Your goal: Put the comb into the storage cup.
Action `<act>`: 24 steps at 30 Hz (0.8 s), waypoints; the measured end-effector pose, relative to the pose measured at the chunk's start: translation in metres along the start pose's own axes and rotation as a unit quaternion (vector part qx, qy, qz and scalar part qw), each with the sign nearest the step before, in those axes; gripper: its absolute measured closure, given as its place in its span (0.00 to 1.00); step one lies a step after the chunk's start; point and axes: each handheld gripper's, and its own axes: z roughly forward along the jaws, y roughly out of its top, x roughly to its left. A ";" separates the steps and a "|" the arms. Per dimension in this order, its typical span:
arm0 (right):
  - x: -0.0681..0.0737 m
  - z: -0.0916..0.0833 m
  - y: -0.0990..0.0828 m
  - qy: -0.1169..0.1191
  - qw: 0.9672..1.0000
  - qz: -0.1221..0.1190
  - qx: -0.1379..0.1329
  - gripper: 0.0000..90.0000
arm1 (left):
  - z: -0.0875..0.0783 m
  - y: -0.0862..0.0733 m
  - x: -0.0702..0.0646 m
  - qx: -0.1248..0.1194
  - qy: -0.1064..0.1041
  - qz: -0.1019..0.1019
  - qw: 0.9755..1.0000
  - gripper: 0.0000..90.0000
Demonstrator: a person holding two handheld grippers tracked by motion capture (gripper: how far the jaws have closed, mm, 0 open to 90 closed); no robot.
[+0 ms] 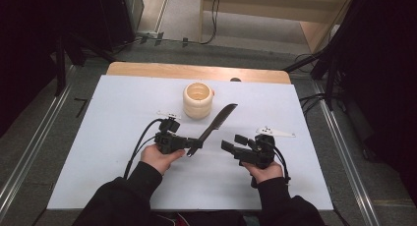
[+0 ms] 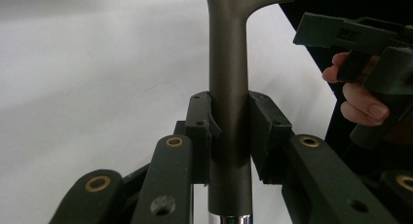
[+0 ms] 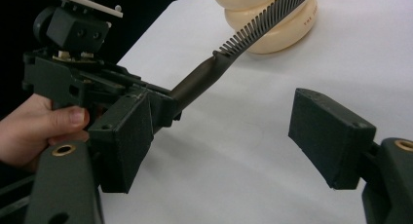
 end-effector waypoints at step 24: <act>0.004 0.027 -0.001 -0.005 0.998 0.067 -0.014 0.32 | 0.014 -0.009 -0.013 -0.025 -0.014 0.006 1.000 0.81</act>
